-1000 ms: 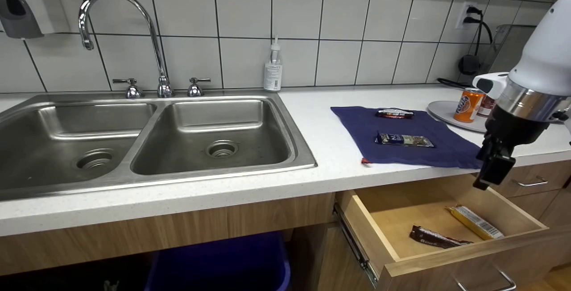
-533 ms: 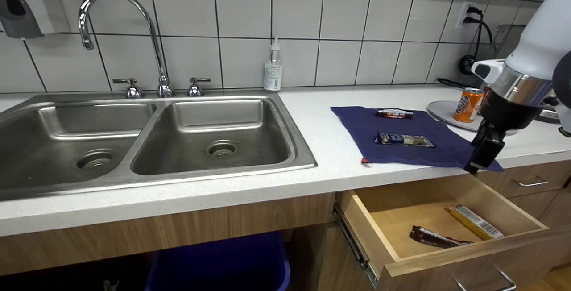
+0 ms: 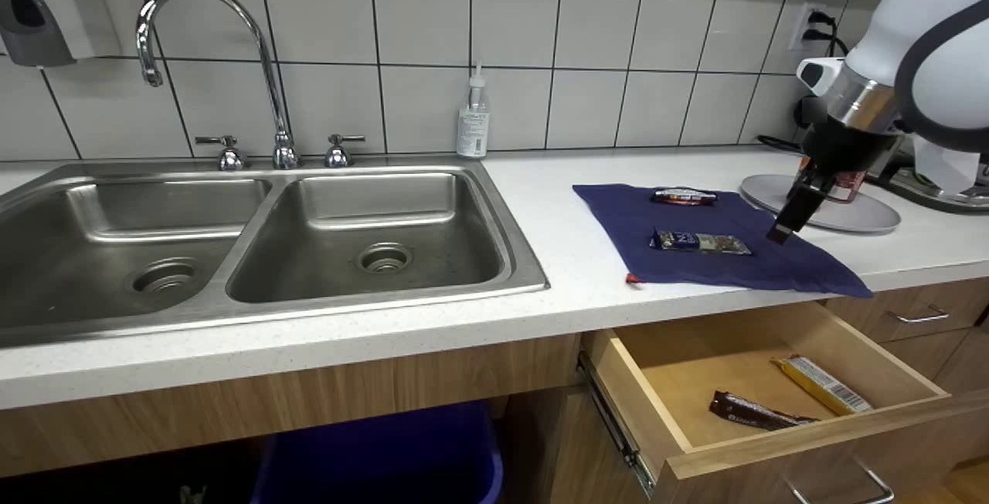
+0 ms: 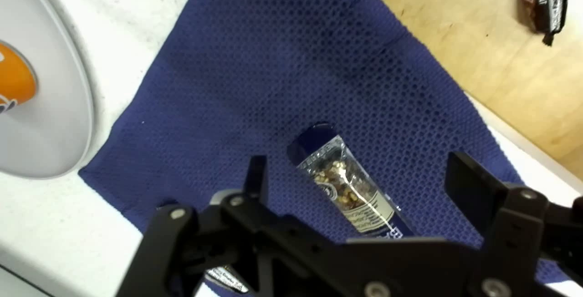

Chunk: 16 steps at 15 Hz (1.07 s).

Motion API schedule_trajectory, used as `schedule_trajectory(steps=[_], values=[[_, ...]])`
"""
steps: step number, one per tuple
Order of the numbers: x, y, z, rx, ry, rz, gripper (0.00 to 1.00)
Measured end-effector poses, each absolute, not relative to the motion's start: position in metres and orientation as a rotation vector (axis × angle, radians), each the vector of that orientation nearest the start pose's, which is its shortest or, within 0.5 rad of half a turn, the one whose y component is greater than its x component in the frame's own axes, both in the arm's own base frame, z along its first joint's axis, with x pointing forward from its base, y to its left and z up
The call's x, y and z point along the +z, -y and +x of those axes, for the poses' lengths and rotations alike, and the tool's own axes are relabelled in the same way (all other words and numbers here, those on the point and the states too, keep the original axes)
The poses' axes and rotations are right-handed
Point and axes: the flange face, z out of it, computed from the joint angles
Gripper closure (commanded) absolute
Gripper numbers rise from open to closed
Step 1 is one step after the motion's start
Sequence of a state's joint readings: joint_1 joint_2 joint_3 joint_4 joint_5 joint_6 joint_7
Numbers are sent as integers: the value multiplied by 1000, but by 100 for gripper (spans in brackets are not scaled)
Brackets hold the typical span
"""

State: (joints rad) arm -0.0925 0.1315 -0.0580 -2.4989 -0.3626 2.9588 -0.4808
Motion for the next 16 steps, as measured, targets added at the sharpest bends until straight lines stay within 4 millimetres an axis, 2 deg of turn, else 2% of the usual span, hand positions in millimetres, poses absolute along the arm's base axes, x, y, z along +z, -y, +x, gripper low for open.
schedule_trajectory(steps=[5,16], values=[[278,53,531,-486,1069,-3165,0],[276,54,535,-500,1072,-3166,0]])
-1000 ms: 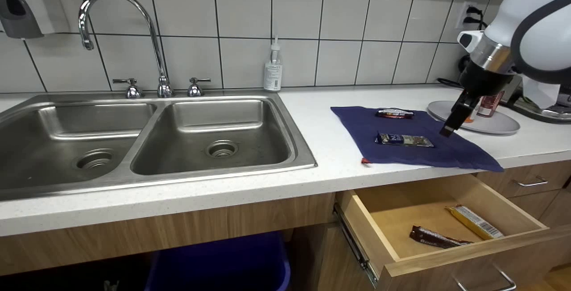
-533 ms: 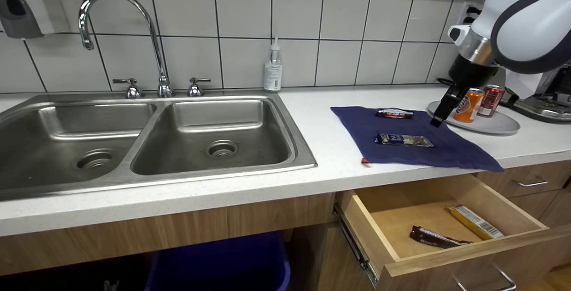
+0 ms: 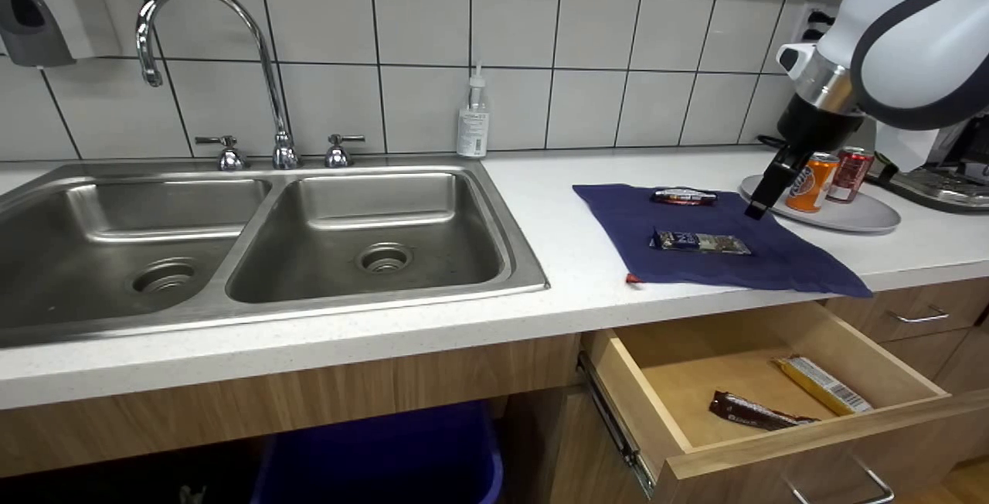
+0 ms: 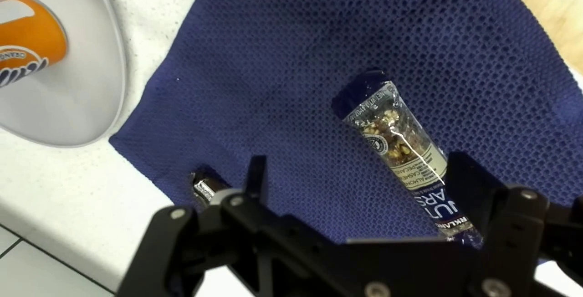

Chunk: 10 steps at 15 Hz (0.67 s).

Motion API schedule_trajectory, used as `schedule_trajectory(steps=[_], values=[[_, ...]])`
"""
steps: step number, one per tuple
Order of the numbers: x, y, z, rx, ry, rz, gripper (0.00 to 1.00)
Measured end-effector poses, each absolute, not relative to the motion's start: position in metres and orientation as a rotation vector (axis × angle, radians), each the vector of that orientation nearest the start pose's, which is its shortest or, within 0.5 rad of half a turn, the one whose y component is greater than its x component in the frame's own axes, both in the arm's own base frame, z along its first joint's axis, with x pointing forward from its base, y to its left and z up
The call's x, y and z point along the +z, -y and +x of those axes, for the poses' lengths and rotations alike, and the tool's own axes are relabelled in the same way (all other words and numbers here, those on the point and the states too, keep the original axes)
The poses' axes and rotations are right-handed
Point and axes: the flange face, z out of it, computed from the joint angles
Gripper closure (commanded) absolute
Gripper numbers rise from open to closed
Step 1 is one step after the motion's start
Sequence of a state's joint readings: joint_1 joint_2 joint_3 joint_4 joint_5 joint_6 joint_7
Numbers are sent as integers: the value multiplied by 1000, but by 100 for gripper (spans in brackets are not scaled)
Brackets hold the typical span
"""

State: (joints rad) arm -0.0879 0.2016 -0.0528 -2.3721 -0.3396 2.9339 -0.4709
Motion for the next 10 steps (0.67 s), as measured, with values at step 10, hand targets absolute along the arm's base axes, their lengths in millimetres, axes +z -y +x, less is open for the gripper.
schedule_trajectory(steps=[10], values=[[271,55,565,-566,1084,-3162,0]])
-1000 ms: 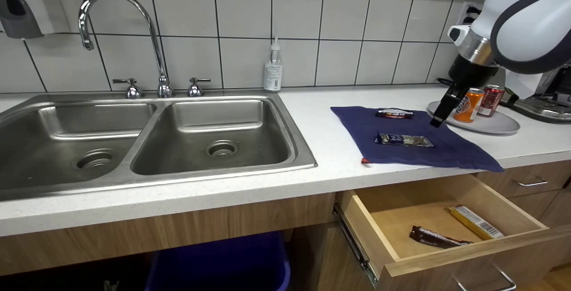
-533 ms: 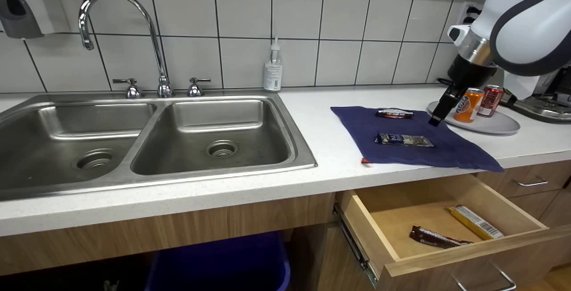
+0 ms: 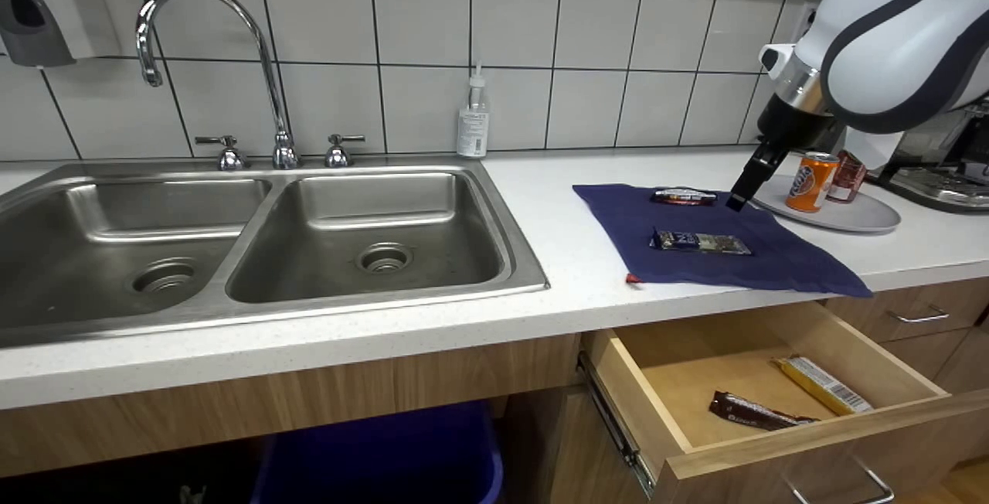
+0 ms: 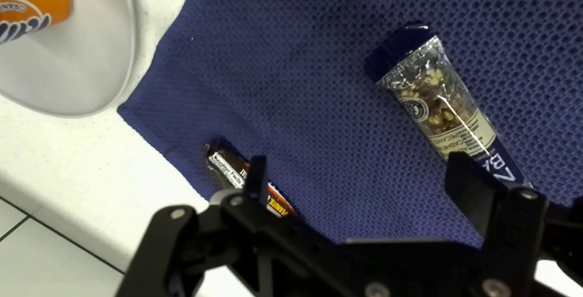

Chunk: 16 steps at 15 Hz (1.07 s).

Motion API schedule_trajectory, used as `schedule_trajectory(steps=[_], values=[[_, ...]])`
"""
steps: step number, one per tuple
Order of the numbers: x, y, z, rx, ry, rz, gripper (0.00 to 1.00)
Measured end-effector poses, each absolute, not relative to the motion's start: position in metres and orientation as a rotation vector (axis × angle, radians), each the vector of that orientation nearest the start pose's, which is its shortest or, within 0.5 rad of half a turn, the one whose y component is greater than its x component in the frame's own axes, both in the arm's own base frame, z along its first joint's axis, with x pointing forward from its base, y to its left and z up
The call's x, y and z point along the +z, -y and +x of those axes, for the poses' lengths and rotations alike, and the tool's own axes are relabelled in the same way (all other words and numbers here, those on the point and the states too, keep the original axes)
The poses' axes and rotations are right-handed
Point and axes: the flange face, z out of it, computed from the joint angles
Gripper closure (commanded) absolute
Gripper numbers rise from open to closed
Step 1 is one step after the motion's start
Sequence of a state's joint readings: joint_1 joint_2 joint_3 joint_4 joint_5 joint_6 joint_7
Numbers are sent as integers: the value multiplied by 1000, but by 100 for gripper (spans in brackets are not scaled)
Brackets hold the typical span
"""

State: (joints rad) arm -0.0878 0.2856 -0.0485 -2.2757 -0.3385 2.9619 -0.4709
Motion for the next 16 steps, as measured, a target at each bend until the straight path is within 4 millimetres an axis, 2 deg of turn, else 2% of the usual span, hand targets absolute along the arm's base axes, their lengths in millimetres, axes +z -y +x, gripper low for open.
schedule_trajectory(steps=[7,16], values=[[267,55,596,-594,1092,-3166,0],[265,65,634,-498,1077,-3195,0]])
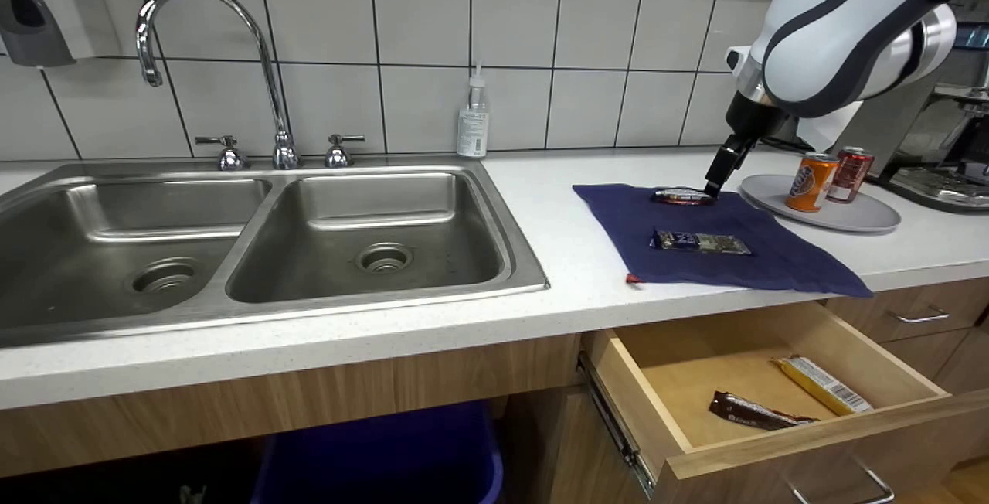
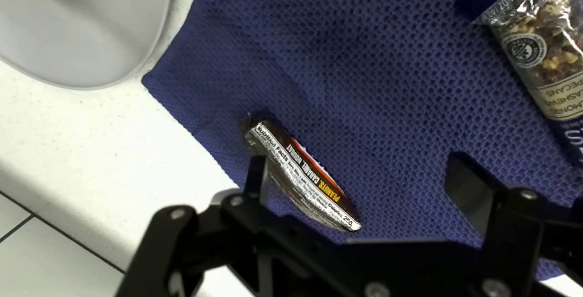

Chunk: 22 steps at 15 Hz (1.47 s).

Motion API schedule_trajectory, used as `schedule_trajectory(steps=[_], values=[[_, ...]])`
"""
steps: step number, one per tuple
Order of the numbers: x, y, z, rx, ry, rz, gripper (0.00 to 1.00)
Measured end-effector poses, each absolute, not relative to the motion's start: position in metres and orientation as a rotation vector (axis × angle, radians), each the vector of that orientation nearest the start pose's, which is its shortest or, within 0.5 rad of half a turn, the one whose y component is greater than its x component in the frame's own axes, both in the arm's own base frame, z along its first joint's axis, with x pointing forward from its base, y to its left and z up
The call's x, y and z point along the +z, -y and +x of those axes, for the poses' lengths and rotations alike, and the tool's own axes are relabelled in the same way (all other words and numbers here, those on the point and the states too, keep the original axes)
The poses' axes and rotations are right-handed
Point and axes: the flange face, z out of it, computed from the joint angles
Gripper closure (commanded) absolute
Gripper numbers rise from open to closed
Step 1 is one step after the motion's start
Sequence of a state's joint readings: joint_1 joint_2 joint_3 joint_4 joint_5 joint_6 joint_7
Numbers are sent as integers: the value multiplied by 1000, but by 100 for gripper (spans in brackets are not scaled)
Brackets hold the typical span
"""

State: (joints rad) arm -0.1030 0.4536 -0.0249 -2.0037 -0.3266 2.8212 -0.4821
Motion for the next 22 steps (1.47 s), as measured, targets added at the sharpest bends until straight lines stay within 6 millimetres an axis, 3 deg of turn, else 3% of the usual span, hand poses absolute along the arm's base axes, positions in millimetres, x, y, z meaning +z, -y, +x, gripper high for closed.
schedule_trajectory(steps=[10,22], values=[[255,76,677,-465,1080,-3159,0],[230,77,721,-310,1105,-3109,0]])
